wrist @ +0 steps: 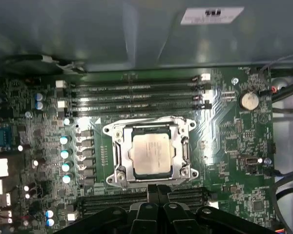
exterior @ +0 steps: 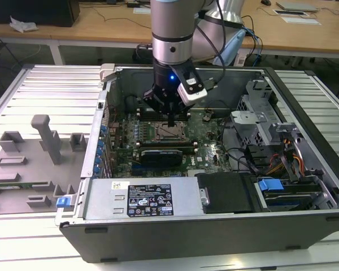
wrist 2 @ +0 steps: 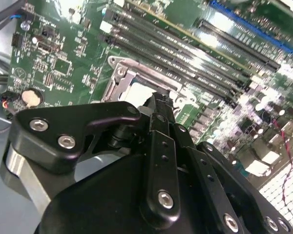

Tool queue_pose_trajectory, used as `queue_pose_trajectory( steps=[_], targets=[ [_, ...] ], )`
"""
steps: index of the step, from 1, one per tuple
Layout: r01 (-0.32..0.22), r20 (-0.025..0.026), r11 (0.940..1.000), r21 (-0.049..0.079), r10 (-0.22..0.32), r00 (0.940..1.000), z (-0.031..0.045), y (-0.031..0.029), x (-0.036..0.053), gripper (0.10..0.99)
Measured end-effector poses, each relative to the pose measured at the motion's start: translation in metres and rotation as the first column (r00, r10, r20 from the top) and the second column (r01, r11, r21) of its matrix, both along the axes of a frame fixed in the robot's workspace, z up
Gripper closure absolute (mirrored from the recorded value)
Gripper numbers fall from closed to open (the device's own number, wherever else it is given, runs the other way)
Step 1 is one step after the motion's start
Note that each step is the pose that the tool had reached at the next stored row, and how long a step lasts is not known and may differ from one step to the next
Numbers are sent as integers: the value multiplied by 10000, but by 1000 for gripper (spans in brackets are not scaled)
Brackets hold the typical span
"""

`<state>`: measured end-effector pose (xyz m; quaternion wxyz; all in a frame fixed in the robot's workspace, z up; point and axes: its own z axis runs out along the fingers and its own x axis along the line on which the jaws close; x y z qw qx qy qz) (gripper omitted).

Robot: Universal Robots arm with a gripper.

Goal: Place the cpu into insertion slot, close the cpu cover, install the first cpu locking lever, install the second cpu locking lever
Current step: 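Install the second cpu locking lever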

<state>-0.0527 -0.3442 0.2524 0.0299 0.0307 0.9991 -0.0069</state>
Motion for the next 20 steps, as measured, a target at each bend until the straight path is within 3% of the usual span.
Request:
queue_pose_trajectory(
  steps=[7,17,20],
  targets=[
    [0,1,10000,98,0,10000,-94,-112,-50,980],
    [2,-1,9998,174,-2,10000,-257,-149,-163,980],
    [2,0,9995,310,-2,10000,-280,-175,-201,980]
  ],
)
